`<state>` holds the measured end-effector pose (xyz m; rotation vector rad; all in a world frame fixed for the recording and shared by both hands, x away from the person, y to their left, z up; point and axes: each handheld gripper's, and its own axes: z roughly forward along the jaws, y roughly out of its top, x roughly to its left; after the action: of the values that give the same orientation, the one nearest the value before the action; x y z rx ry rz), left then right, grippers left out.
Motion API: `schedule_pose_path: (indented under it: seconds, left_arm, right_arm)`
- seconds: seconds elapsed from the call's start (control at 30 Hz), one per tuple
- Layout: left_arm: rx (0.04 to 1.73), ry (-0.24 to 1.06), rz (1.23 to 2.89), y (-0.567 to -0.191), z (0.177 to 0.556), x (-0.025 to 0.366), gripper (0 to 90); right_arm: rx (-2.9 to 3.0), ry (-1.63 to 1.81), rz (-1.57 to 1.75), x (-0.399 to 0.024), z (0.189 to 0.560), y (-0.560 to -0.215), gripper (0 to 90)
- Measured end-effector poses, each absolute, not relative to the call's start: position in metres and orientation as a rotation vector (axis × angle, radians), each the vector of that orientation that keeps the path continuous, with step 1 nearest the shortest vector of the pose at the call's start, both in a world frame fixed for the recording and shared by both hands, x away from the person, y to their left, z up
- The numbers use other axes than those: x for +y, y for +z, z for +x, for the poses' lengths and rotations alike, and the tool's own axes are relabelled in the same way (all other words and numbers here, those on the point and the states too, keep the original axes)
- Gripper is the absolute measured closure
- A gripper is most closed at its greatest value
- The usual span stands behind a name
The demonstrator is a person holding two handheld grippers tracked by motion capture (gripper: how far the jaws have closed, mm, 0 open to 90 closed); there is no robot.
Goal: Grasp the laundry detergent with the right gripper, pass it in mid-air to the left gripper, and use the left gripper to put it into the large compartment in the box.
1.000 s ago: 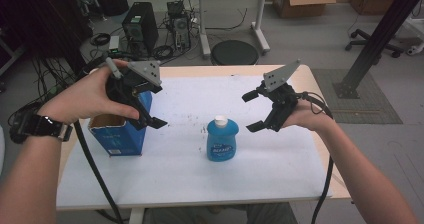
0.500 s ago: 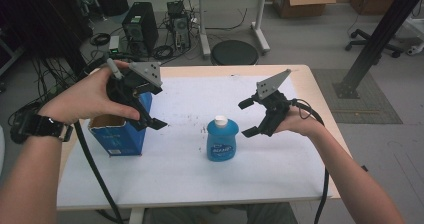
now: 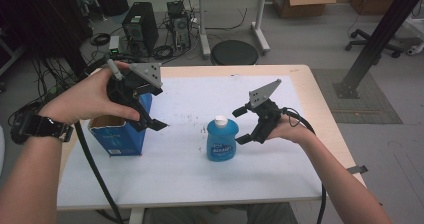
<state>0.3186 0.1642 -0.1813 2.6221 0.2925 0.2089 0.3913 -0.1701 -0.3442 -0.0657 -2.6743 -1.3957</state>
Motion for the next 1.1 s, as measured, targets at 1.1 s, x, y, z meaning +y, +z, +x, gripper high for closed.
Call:
schedule_pose_path:
  seconds: [1.1]
  left_arm:
    - [0.299, 0.198, 2.607, -0.187, 0.316, 0.171, 4.1]
  right_arm:
    - [-2.595, -1.482, -0.108, -0.138, 0.386, -0.390, 9.8]
